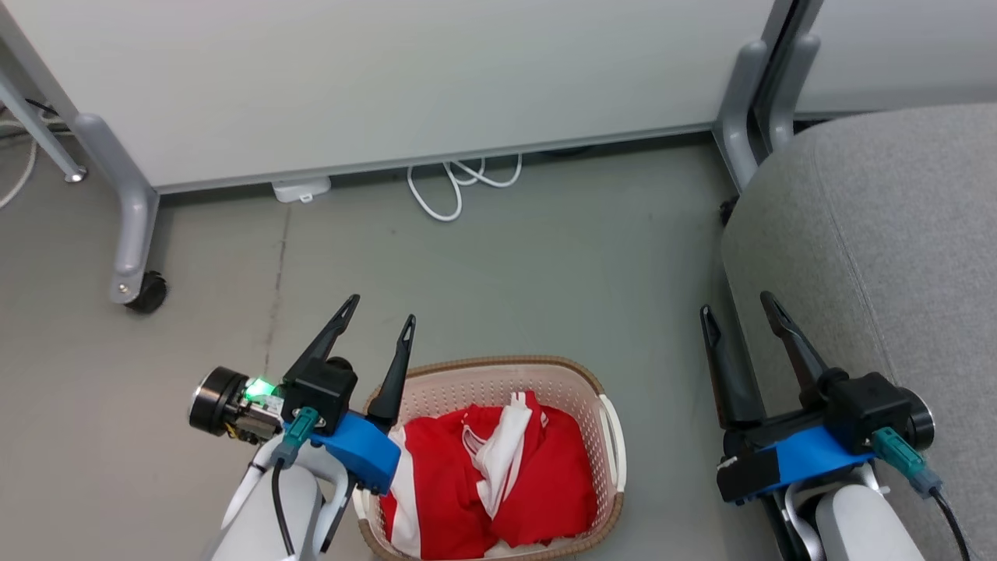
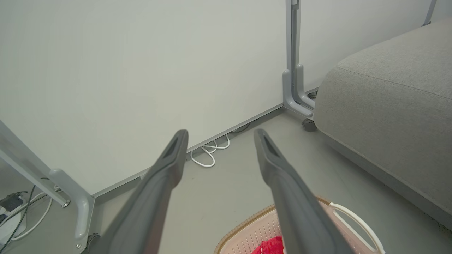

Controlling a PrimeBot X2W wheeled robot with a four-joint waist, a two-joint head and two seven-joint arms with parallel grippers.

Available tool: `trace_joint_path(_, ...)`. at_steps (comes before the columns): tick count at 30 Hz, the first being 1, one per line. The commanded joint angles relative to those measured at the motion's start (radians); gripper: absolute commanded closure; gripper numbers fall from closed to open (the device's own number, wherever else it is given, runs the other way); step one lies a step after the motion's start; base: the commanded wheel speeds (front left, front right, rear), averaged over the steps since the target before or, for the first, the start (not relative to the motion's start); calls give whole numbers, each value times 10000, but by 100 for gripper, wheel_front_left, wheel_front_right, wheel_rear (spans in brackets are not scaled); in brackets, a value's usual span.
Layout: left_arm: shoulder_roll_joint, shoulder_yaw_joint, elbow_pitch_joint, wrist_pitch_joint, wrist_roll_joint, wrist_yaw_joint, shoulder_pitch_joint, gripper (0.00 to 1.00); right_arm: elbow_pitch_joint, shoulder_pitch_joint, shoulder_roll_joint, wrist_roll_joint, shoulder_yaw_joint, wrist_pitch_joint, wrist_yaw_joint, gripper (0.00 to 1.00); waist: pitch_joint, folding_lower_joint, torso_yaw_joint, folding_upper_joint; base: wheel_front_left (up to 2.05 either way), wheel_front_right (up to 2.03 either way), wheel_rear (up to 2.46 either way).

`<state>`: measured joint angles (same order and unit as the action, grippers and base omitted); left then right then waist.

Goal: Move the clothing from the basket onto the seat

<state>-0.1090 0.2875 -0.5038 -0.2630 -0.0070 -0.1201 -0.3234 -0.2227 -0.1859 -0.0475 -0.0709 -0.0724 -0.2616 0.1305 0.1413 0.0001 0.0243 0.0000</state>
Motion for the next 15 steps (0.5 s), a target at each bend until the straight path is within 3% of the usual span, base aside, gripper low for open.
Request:
trace_joint_path(1,-96,82,-96,-28,79,-30,-287,0,42,-152,-51,56,4,-52,4,0,508,-1,-359,0,0,0,0)
trace_joint_path(15,-1258,2361,-2578,-28,-37,-100,-2899,0,469,-1637,-42,-348,-317,-48,4,0,3340,-1,-1630,0,0,0,0)
